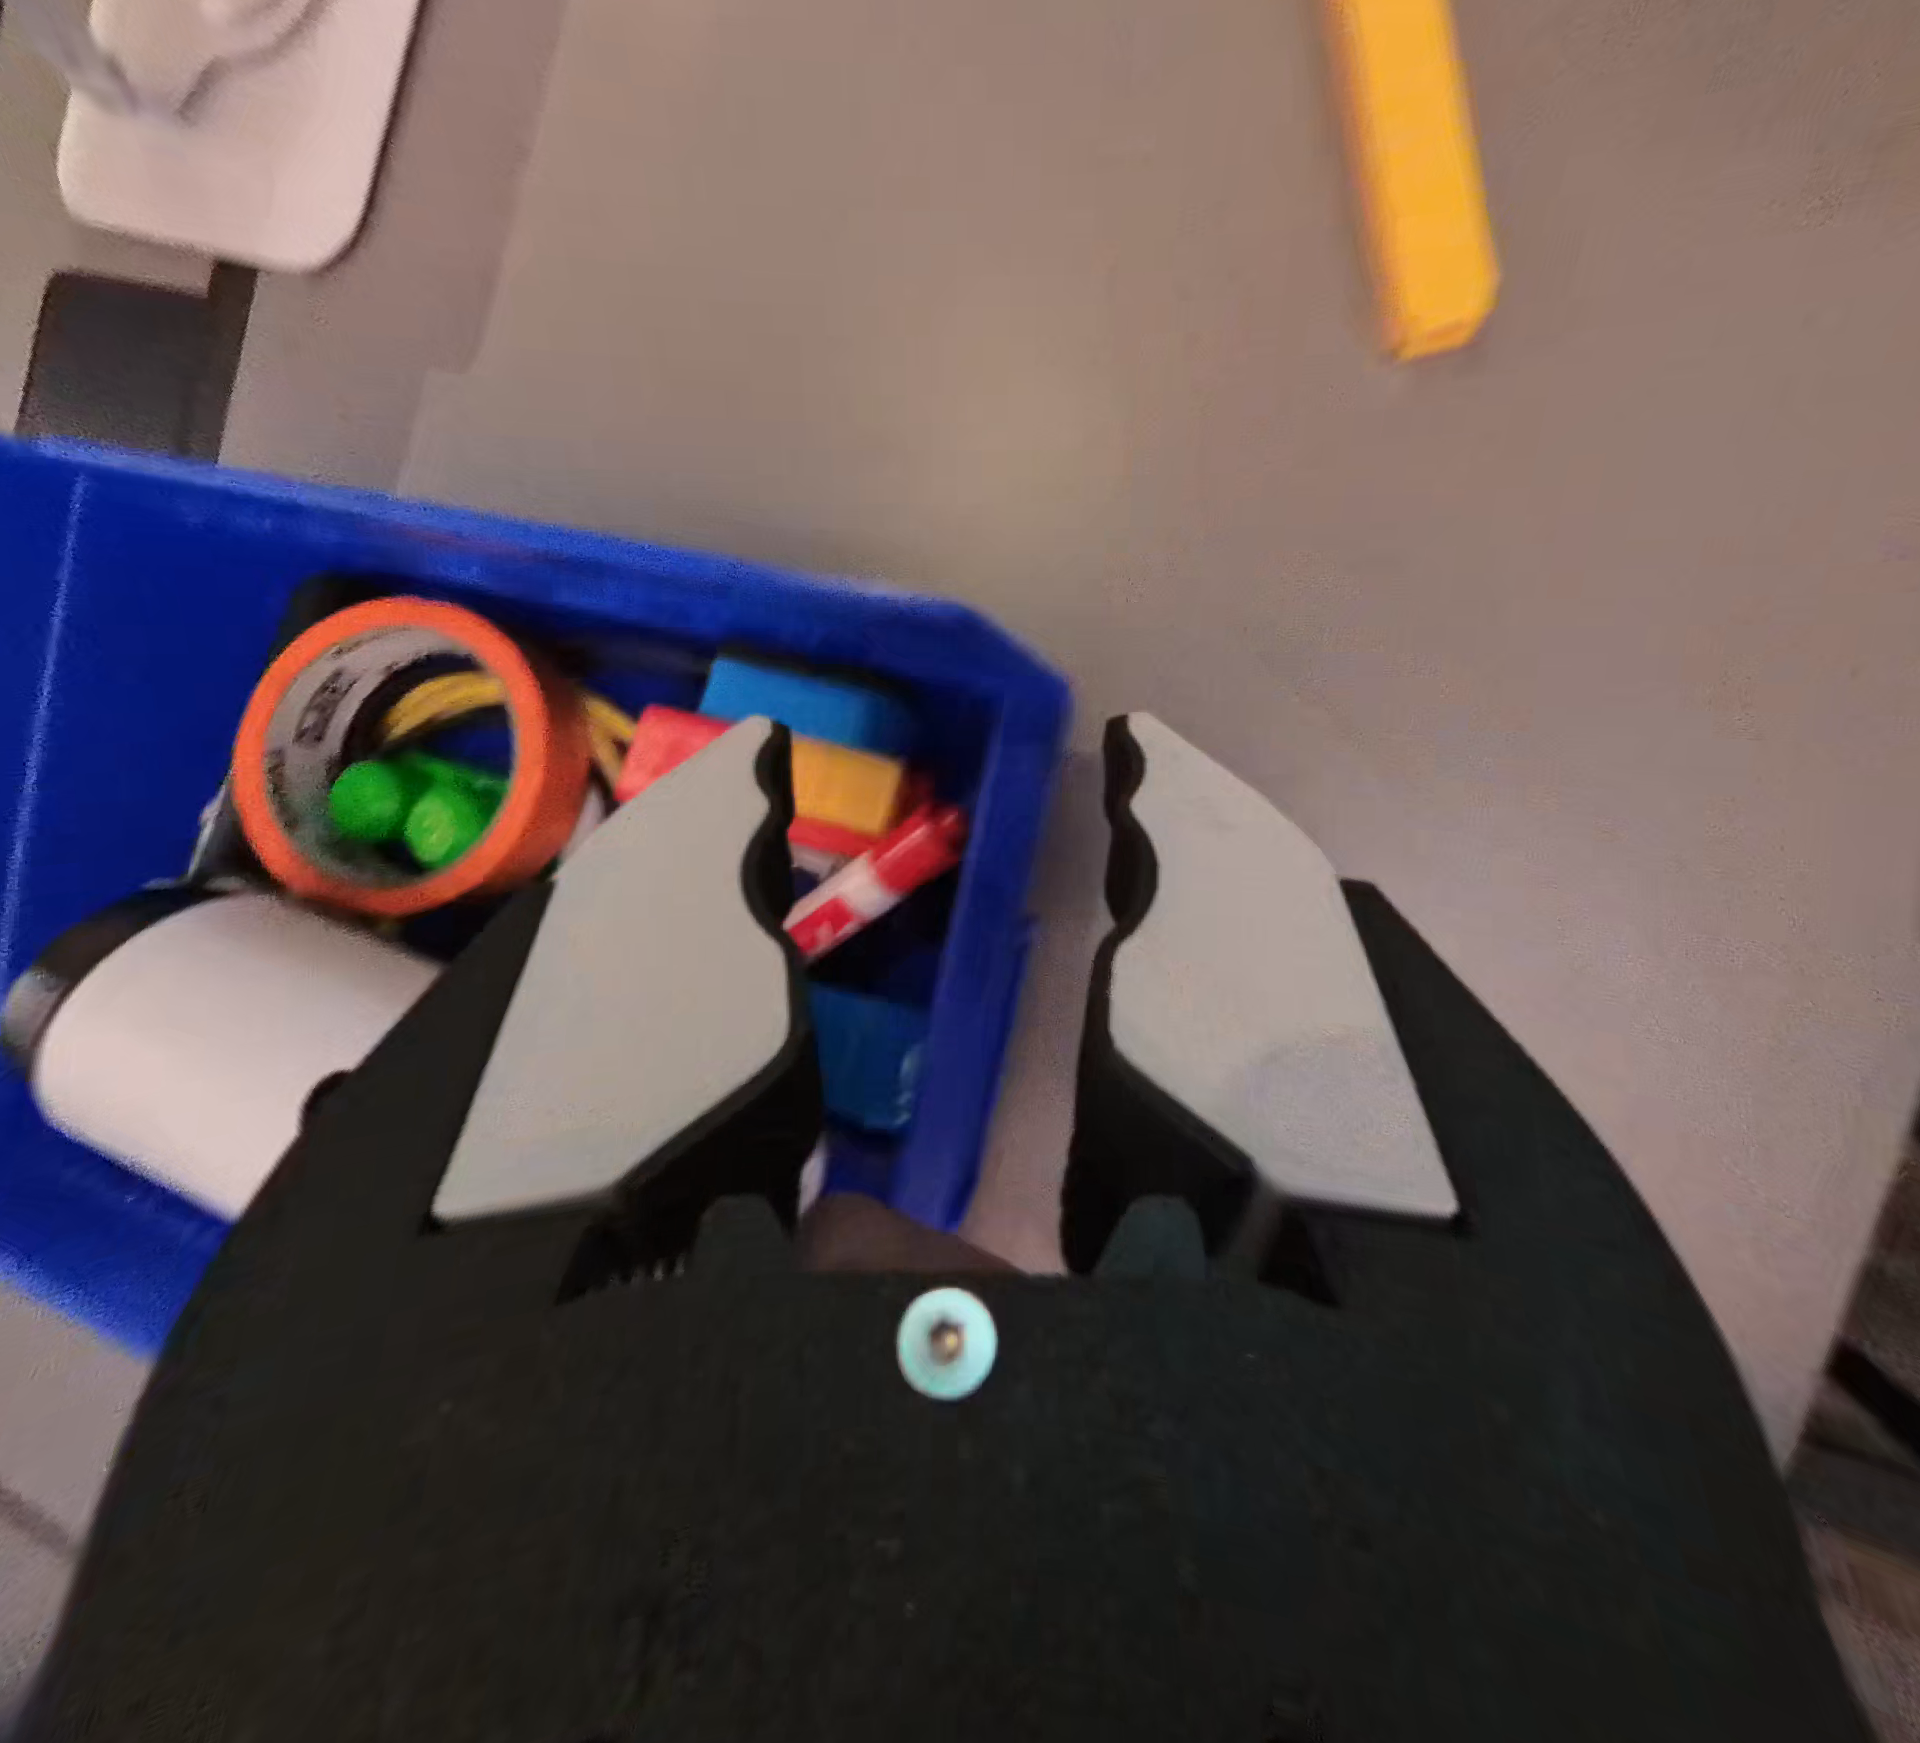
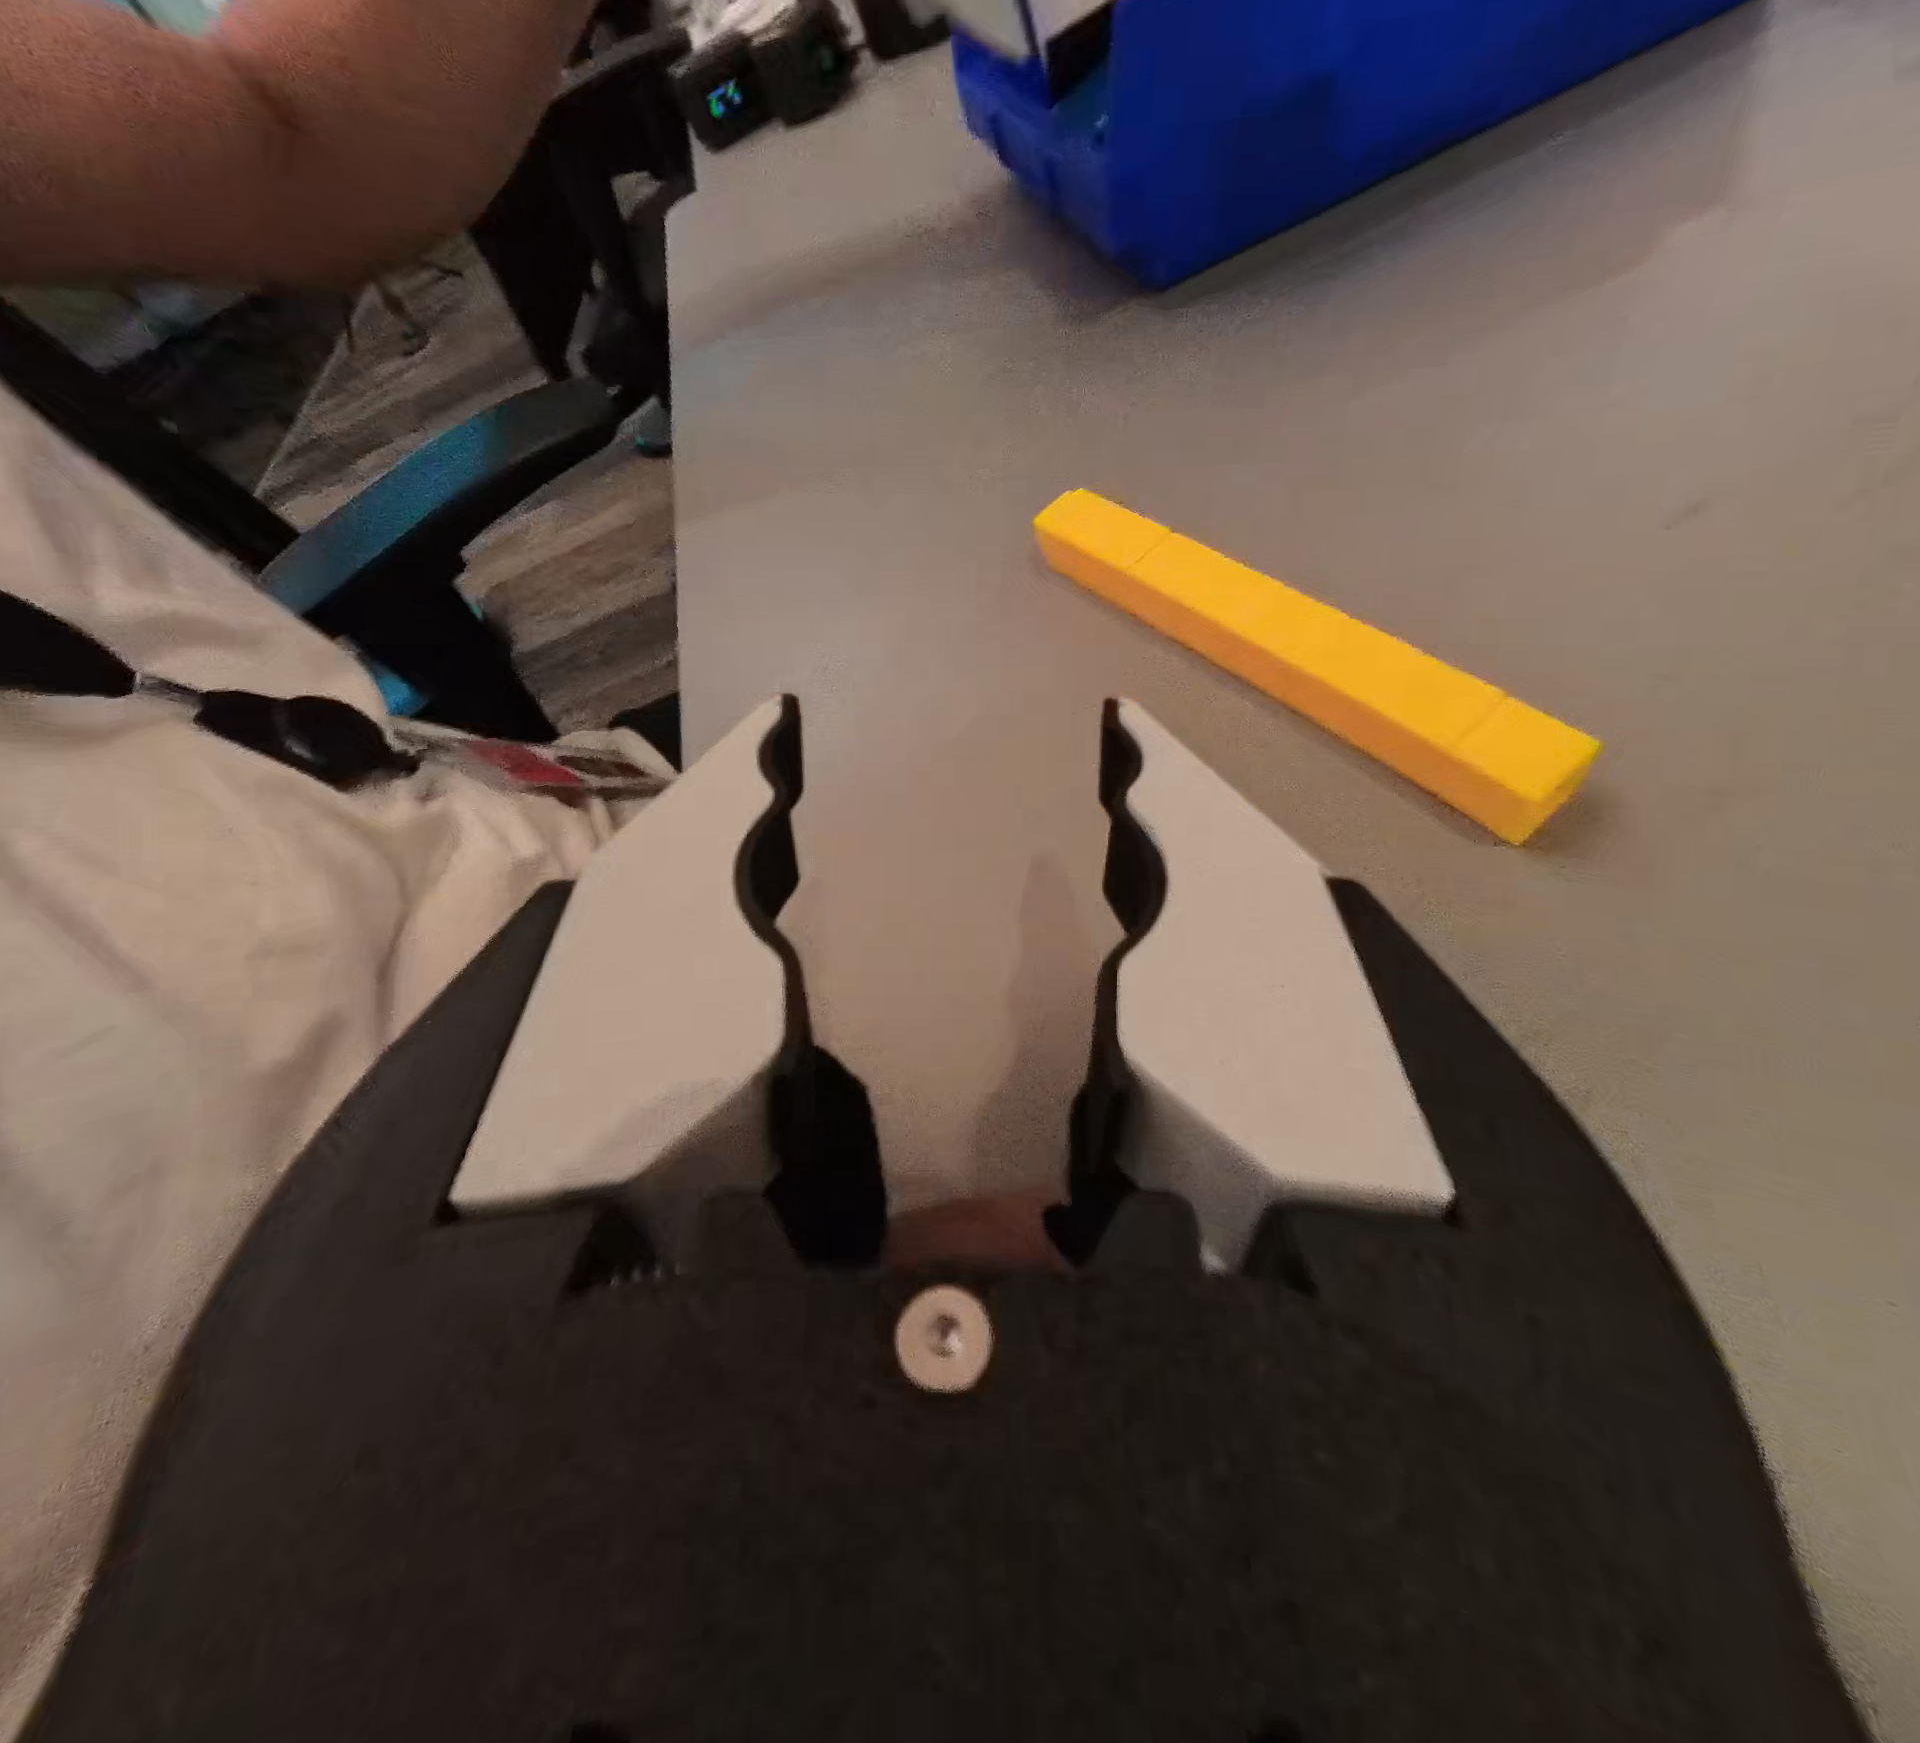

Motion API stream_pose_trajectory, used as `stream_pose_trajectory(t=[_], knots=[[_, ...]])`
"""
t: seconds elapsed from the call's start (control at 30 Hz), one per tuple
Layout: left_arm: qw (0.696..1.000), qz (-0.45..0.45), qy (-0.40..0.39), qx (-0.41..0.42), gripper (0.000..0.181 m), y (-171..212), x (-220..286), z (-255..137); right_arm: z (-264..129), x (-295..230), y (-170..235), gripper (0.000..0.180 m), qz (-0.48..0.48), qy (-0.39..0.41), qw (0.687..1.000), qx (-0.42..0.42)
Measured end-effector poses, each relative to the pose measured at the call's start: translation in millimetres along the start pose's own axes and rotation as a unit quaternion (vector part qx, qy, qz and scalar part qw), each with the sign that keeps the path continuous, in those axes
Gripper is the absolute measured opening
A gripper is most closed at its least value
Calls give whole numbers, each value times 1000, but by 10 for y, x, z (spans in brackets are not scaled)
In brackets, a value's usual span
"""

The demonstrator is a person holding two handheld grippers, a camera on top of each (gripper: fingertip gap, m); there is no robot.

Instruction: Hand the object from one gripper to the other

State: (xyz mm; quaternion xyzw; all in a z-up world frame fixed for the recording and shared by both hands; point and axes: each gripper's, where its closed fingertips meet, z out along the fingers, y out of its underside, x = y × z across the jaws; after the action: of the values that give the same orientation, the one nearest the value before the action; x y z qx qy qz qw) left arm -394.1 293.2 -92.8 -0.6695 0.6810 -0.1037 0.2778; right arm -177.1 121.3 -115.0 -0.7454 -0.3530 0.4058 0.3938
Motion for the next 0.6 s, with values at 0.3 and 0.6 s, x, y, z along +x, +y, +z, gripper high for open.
stream_pose_trajectory(t=[0.3,0.6], knots=[[985,7,104,-139,65,372,-330,517,125,-33,101,60,71,-98,992,-42],[983,-4,39,-177,50,514,-465,616,125,180,-129,60,73,-90,993,-14]])
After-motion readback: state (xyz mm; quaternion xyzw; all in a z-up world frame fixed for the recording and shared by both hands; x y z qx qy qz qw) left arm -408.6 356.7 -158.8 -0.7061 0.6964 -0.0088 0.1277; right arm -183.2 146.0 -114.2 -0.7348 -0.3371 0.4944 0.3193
